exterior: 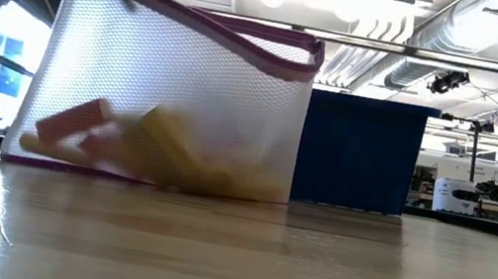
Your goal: Sort blocks
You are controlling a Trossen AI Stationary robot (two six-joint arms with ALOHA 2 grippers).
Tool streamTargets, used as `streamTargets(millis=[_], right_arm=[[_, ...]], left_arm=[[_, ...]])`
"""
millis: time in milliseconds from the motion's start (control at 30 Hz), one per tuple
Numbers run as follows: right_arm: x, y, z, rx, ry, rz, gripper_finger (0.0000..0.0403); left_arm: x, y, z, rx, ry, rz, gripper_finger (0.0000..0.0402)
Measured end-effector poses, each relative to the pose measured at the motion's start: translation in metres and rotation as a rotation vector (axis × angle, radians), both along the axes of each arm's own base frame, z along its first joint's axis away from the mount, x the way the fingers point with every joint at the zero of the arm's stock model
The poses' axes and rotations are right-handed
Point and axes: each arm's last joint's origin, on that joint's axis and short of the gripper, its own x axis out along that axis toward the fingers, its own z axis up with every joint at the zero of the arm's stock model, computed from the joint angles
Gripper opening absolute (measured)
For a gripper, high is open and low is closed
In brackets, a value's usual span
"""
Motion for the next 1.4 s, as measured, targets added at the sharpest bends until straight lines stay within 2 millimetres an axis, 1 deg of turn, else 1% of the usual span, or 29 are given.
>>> streamTargets(millis=[100,167,233,300,400,500,633,733,833,900,933,967,1033,1100,1200,1233,1333,1400], right_arm=[[-0.003,0.031,0.003,-0.032,-0.082,0.056,0.013],[-0.001,0.053,-0.002,-0.064,-0.115,0.129,0.013],[0.007,0.074,-0.014,-0.083,-0.126,0.21,0.013],[0.02,0.091,-0.031,-0.083,-0.148,0.272,0.013],[0.042,0.112,-0.056,-0.033,-0.21,0.324,0.013],[0.064,0.126,-0.084,0.012,-0.259,0.31,0.013],[0.091,0.136,-0.133,0.037,-0.27,0.303,0.013],[0.106,0.142,-0.166,0.076,-0.278,0.329,0.013],[0.111,0.147,-0.187,0.113,-0.265,0.329,0.013],[0.111,0.148,-0.19,0.143,-0.246,0.307,0.013],[0.11,0.148,-0.191,0.158,-0.239,0.295,0.013],[0.109,0.147,-0.186,0.169,-0.239,0.285,0.013],[0.105,0.144,-0.171,0.169,-0.239,0.279,0.013],[0.098,0.14,-0.145,0.15,-0.257,0.268,0.013],[0.08,0.13,-0.098,0.086,-0.277,0.228,0.013],[0.072,0.125,-0.084,0.053,-0.28,0.217,0.013],[0.049,0.11,-0.048,-0.064,-0.274,0.175,0.013],[0.03,0.097,-0.021,-0.13,-0.288,0.119,0.013]], left_arm=[[0.0,0.0,0.0,-0.003,0.006,-0.016,0.0],[0.0,0.001,0.0,0.004,0.008,-0.03,0.0],[0.001,0.003,0.0,-0.004,0.011,-0.031,0.0],[0.001,0.004,-0.001,-0.013,0.014,-0.037,0.0],[0.002,0.006,-0.001,-0.018,0.019,-0.045,0.0],[0.002,0.007,-0.001,-0.019,0.021,-0.047,0.0],[0.002,0.006,-0.001,-0.02,0.022,-0.051,0.0],[0.001,0.006,-0.001,-0.027,0.027,-0.064,0.0],[0.001,0.006,-0.001,-0.027,0.028,-0.065,0.0],[0.001,0.006,-0.001,-0.026,0.029,-0.064,0.0],[0.001,0.006,-0.001,-0.025,0.03,-0.064,0.0],[0.001,0.006,-0.001,-0.025,0.031,-0.064,0.0],[0.001,0.006,-0.001,-0.024,0.032,-0.064,0.0],[0.001,0.006,-0.001,-0.019,0.032,-0.06,0.0],[0.001,0.006,-0.002,-0.017,0.034,-0.059,0.0],[0.001,0.007,-0.002,-0.015,0.033,-0.057,0.0],[0.001,0.007,-0.001,-0.011,0.032,-0.055,0.0],[0.001,0.007,-0.002,-0.008,0.032,-0.052,0.0]])
